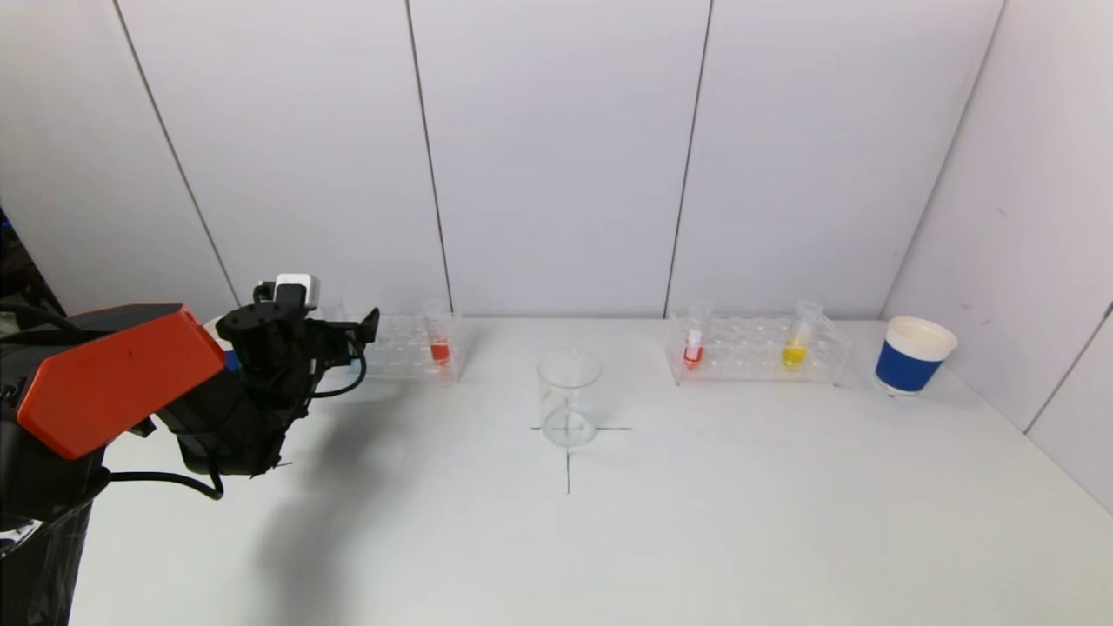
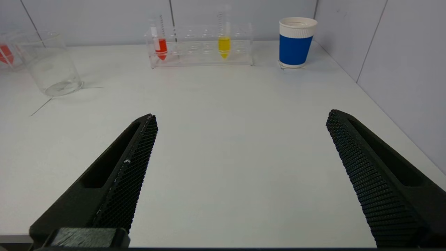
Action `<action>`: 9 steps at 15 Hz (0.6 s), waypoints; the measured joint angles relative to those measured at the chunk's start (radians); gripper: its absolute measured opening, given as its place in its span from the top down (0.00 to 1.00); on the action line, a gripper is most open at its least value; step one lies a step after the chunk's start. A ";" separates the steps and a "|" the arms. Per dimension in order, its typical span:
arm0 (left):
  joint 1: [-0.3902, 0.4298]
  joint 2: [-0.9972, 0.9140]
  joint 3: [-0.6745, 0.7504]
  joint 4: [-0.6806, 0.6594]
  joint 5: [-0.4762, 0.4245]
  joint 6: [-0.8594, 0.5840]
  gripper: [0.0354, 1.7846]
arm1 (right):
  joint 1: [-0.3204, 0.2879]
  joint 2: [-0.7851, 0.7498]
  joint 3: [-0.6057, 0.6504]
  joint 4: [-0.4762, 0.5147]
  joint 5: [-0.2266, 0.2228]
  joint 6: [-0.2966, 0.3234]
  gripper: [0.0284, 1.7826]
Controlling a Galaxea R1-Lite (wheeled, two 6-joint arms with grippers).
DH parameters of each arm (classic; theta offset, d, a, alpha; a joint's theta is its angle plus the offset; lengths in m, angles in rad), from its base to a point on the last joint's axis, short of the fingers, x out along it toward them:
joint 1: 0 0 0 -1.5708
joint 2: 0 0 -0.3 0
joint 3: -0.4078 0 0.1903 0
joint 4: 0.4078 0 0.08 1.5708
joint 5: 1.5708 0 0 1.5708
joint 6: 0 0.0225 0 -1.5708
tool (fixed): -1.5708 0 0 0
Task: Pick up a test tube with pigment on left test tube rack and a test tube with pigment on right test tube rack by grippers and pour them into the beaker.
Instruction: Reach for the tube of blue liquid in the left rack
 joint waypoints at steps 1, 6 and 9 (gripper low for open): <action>0.000 0.000 0.001 0.000 0.000 0.000 0.01 | 0.000 0.000 0.000 0.000 0.000 0.000 0.01; 0.000 -0.004 0.029 -0.042 0.007 0.001 0.01 | 0.000 0.000 0.000 0.000 0.000 0.000 0.01; 0.000 -0.007 0.035 -0.046 0.007 0.001 0.01 | 0.000 0.000 0.000 0.000 0.001 0.000 0.01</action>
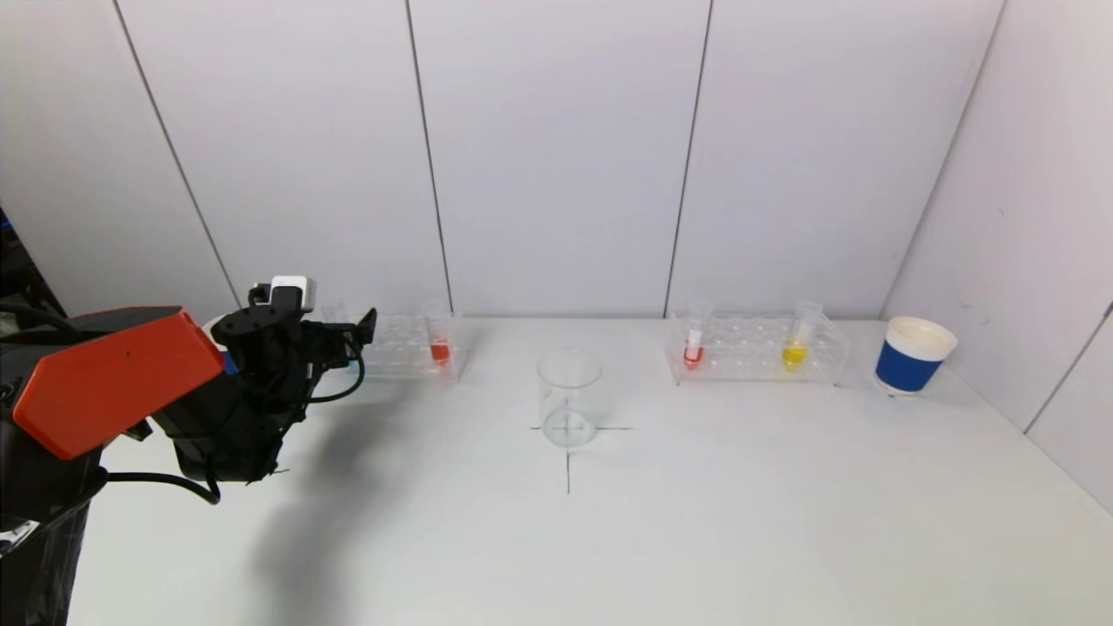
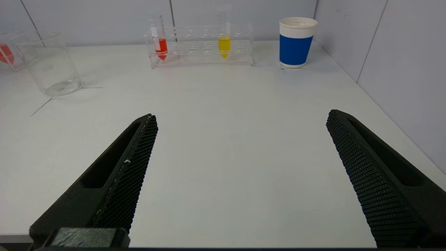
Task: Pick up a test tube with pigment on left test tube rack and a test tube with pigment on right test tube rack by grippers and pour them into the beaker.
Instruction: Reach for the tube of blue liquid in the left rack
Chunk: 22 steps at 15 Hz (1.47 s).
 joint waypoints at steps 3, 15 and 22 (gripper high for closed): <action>0.000 -0.002 0.000 0.000 0.000 0.000 0.01 | 0.000 0.000 0.000 0.000 0.000 0.000 0.01; 0.002 -0.007 -0.007 0.001 0.000 0.000 0.01 | 0.000 0.000 0.000 0.000 0.000 0.000 0.01; 0.002 -0.008 -0.007 0.002 -0.001 0.000 0.01 | 0.000 0.000 0.000 0.000 0.000 0.000 0.01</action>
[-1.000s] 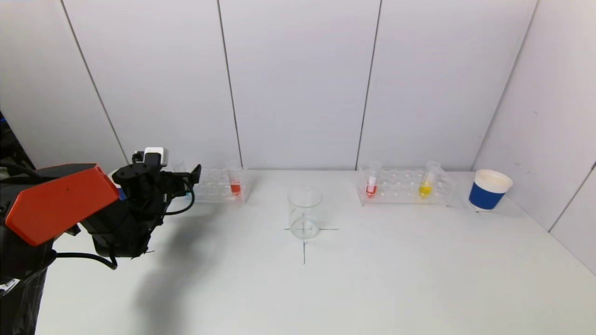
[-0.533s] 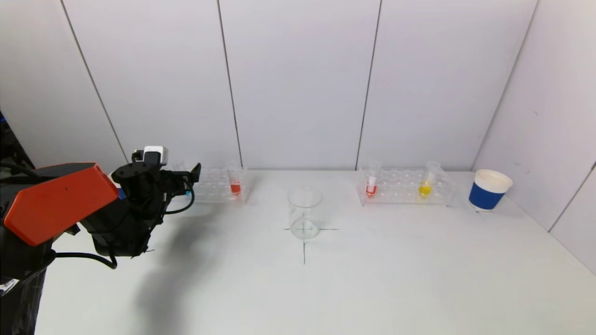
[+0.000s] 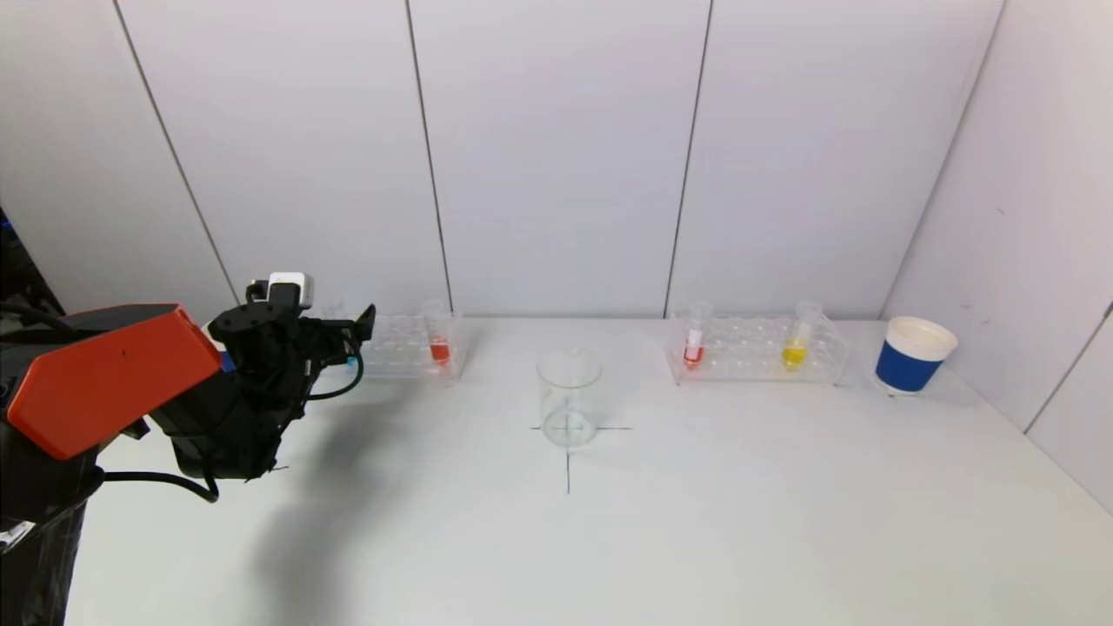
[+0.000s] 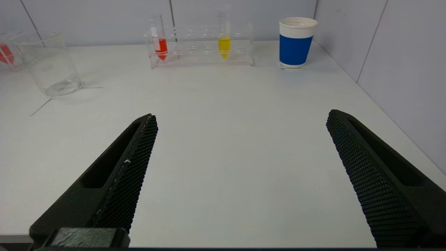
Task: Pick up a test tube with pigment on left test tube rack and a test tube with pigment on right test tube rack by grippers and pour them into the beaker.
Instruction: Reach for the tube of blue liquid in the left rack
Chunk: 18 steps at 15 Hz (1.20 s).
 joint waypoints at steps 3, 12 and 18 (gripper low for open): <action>0.000 0.000 0.000 0.000 0.000 0.000 0.01 | 0.000 0.000 0.000 0.000 0.000 0.000 0.01; -0.001 0.000 0.000 0.000 0.000 0.000 0.26 | 0.000 0.000 0.000 0.000 0.000 0.000 0.01; -0.002 0.000 0.002 -0.001 -0.001 0.001 0.77 | 0.000 0.000 0.000 0.000 0.000 0.000 0.01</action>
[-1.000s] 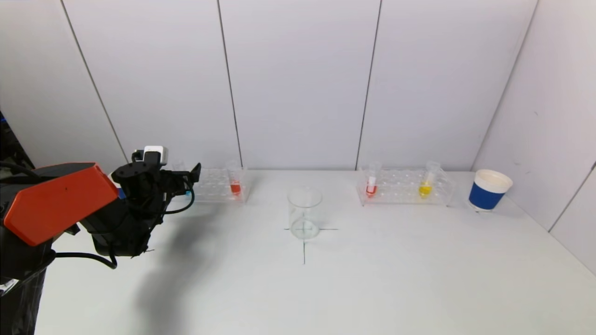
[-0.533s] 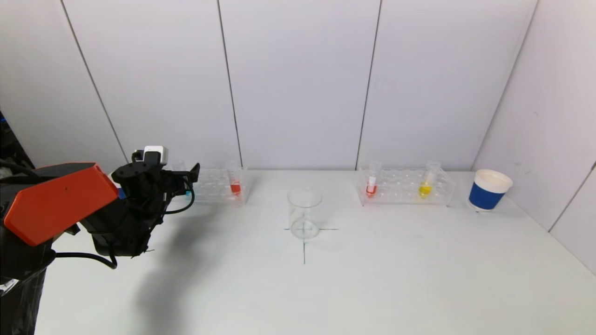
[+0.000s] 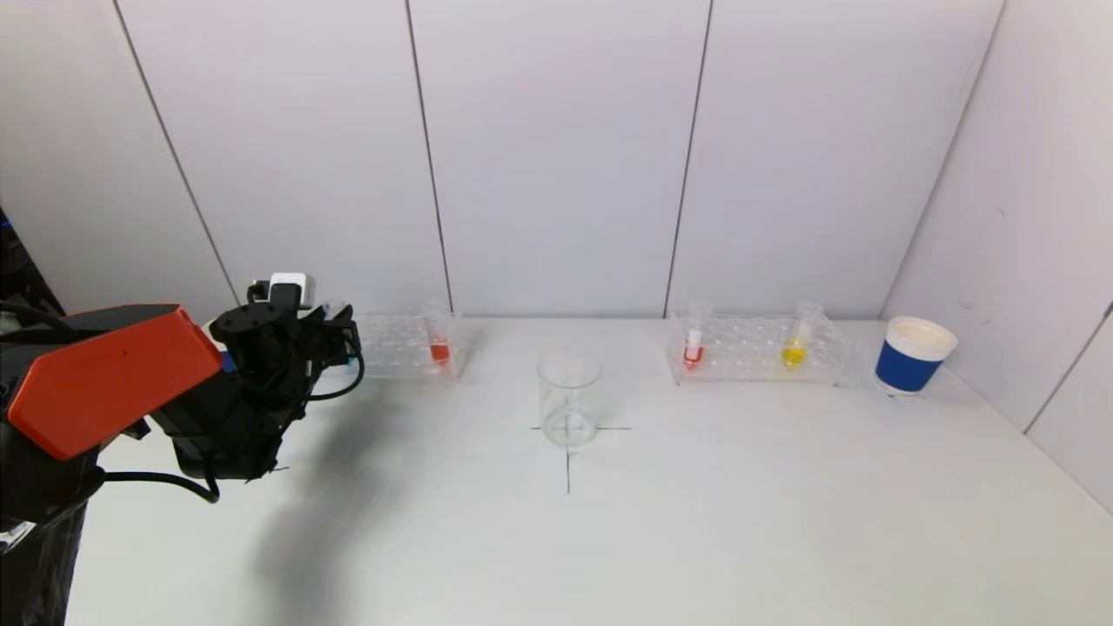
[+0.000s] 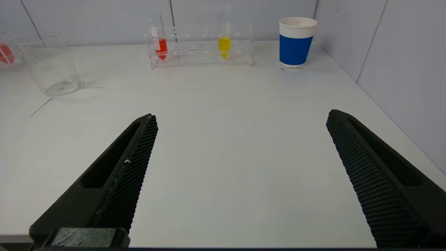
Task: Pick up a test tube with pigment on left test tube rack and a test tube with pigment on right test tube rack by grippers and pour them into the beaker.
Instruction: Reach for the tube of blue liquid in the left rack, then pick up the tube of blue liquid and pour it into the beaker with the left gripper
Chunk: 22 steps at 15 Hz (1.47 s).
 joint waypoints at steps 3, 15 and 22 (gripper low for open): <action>0.001 0.000 0.000 0.000 -0.001 0.000 0.77 | 0.000 0.000 0.000 0.000 0.000 0.000 0.01; 0.002 -0.014 -0.003 0.003 0.000 0.000 0.77 | 0.000 0.000 0.000 0.000 0.000 0.000 0.01; 0.001 -0.094 -0.018 0.077 -0.002 0.001 0.77 | 0.000 0.000 0.000 0.000 0.000 0.000 0.01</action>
